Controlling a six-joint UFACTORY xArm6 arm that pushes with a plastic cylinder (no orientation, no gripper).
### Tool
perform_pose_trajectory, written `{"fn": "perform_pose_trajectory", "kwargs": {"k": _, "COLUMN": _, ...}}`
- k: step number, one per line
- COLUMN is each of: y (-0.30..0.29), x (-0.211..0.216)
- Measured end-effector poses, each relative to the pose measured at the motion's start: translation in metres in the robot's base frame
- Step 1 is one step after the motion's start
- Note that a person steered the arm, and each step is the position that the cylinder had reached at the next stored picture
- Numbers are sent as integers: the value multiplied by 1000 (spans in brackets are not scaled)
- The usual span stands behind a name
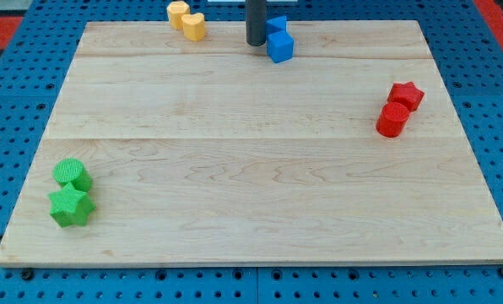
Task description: Move the blue triangle to the left center of the board
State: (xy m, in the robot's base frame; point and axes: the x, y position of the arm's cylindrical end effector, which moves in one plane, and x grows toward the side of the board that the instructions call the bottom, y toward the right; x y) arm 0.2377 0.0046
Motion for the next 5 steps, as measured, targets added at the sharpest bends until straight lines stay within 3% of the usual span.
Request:
{"fn": "perform_pose_trajectory", "kwargs": {"k": 4, "y": -7, "x": 50}}
{"fn": "perform_pose_trajectory", "kwargs": {"k": 5, "y": 38, "x": 95}}
